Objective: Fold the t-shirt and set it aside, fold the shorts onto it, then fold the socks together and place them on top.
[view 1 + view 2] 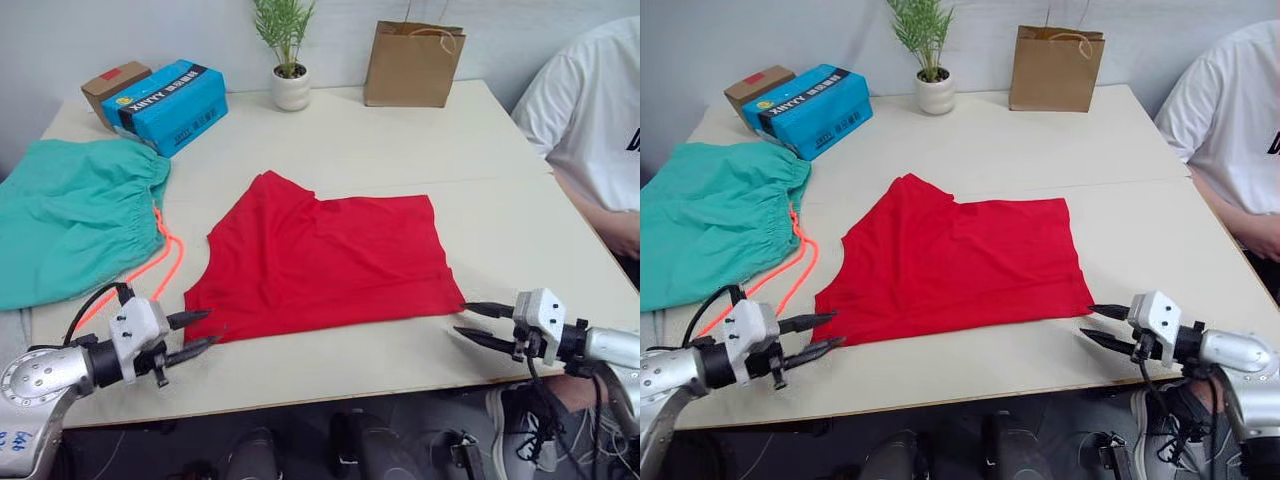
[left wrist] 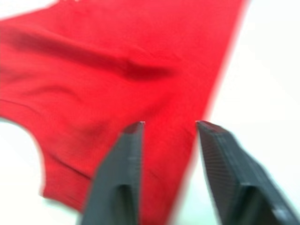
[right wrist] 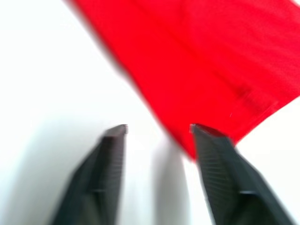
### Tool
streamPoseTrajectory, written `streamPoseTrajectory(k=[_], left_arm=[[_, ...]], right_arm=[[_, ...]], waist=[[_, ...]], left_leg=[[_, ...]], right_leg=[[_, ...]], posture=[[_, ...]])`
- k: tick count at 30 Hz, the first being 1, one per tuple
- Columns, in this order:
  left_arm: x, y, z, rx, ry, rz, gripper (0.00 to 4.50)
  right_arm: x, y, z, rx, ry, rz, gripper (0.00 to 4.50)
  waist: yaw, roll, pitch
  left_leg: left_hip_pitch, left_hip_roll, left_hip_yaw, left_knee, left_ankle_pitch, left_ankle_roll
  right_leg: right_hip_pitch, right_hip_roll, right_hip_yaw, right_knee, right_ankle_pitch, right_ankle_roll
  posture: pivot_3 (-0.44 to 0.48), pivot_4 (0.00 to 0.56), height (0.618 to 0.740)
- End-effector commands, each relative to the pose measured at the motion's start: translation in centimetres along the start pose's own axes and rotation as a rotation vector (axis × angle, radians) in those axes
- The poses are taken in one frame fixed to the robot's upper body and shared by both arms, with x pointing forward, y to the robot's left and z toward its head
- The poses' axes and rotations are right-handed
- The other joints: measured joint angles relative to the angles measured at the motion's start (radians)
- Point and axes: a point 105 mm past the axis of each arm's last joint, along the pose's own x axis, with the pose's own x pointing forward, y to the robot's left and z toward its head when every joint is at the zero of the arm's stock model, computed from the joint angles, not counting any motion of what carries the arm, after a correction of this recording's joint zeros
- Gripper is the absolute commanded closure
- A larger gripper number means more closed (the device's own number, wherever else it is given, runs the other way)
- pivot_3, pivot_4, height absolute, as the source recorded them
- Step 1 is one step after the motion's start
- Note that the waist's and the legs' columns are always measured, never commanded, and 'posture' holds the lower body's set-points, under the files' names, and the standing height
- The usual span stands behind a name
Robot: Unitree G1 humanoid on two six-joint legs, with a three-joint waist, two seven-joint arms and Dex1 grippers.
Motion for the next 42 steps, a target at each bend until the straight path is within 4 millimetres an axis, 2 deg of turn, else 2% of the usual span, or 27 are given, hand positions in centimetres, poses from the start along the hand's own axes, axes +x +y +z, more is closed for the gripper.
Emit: streamPoseTrajectory(k=[1, 3, 7, 10, 11, 16, 19, 20, 21, 23, 29, 34, 42], left_arm=[[0.0, 0.3, -1.2, 0.075, 0.066, -0.004, 1.07], [0.2, 0.6, -1.9, 0.105, 0.098, 0.011, 0.47], [0.9, 1.4, -2.7, 0.144, 0.135, 0.061, 0.47], [1.4, 1.4, -3.0, 0.140, 0.145, 0.049, 0.44], [1.6, 1.4, -3.2, 0.142, 0.156, 0.036, 0.84], [1.9, 2.0, -4.0, 0.131, 0.198, 0.031, 2.26], [1.6, 1.5, -4.4, 0.108, 0.211, -0.011, 3.28], [1.5, 1.2, -4.5, 0.100, 0.211, -0.031, 3.57], [1.3, 0.9, -4.5, 0.096, 0.208, -0.052, 3.92], [1.0, 0.5, -4.4, 0.083, 0.201, -0.079, 4.48], [-0.4, -1.3, -3.4, 0.061, 0.159, -0.131, 4.48], [-1.7, -3.0, -3.0, 0.047, 0.167, -0.132, 4.48], [-2.6, -4.7, -2.5, -0.008, 0.159, -0.096, 4.48]], right_arm=[[0.7, -0.7, -0.1, -0.090, 0.021, 0.013, 0.85], [1.2, -1.0, -0.3, -0.114, 0.033, 0.013, 0.17], [2.6, -1.7, -0.4, -0.146, 0.040, 0.003, 0.17], [3.4, -1.9, -0.6, -0.154, 0.053, 0.012, 0.81], [3.7, -2.0, -0.6, -0.152, 0.053, 0.013, 1.17], [4.2, -1.6, -1.0, -0.127, 0.076, 0.070, 2.94], [4.3, -1.5, -1.2, -0.085, 0.086, 0.087, 4.09], [4.3, -1.3, -1.3, -0.064, 0.093, 0.101, 4.39], [4.3, -1.1, -1.3, -0.055, 0.095, 0.118, 4.50], [4.1, -0.6, -1.1, -0.040, 0.095, 0.155, 4.50], [1.7, 2.4, 0.1, 0.044, 0.069, 0.296, 4.50], [-0.4, 4.7, -0.1, 0.091, 0.115, 0.330, 4.50], [-1.4, 6.0, -0.1, 0.172, 0.114, 0.285, 4.50]], waist=[[-0.002, 0.001, 0.001], [-0.001, 0.001, 0.001], [-0.003, 0.000, 0.000], [-0.003, 0.001, 0.000], [-0.003, 0.002, -0.001], [-0.002, 0.004, -0.005], [-0.002, 0.003, -0.007], [-0.002, 0.003, -0.008], [-0.002, 0.003, -0.008], [-0.003, 0.003, -0.009], [0.000, 0.003, -0.010], [-0.002, 0.003, -0.010], [0.000, 0.001, -0.009]], left_leg=[[0.000, 0.000, 0.000, 0.000, 0.000, 0.000], [0.000, -0.001, 0.000, -0.001, 0.001, 0.000], [0.000, -0.001, 0.000, -0.002, 0.001, 0.000], [0.001, -0.001, 0.000, -0.002, 0.003, 0.000], [0.001, -0.001, 0.000, -0.002, 0.003, 0.001], [0.002, -0.001, 0.000, -0.002, 0.006, 0.002], [0.003, -0.001, 0.000, -0.003, 0.007, 0.002], [0.003, -0.001, 0.000, -0.004, 0.007, 0.002], [0.004, -0.001, 0.000, -0.004, 0.008, 0.001], [0.004, -0.001, 0.000, -0.006, 0.008, 0.001], [0.004, 0.000, -0.001, -0.012, 0.004, -0.004], [0.002, 0.001, -0.001, -0.010, -0.001, -0.007], [0.001, -0.001, -0.001, -0.007, -0.008, 0.000]], right_leg=[[0.000, 0.000, 0.000, 0.000, 0.000, 0.000], [-0.001, 0.000, 0.000, 0.000, 0.000, 0.000], [0.000, -0.001, 0.000, -0.001, 0.000, 0.000], [0.001, -0.001, 0.001, -0.001, 0.001, -0.001], [0.001, -0.001, 0.001, -0.001, 0.002, -0.001], [0.002, -0.001, 0.001, -0.001, 0.003, -0.002], [0.002, -0.001, 0.001, -0.001, 0.004, -0.003], [0.002, -0.001, 0.001, -0.001, 0.004, -0.003], [0.002, -0.001, 0.001, -0.001, 0.004, -0.003], [0.002, -0.001, 0.001, -0.001, 0.004, -0.004], [0.000, 0.000, -0.001, 0.000, -0.001, -0.005], [-0.001, 0.000, -0.002, -0.001, -0.008, 0.000], [0.000, -0.001, -0.001, -0.003, -0.009, 0.002]], posture=[[0.000, 0.150, 0.740], [0.000, 0.150, 0.740], [0.000, 0.150, 0.740], [0.000, 0.150, 0.740], [0.000, 0.150, 0.740], [0.000, 0.150, 0.740], [0.000, 0.150, 0.740], [0.000, 0.150, 0.740], [0.000, 0.150, 0.740], [0.000, 0.150, 0.740], [0.000, 0.150, 0.740], [0.000, 0.150, 0.740], [0.000, 0.150, 0.740]])
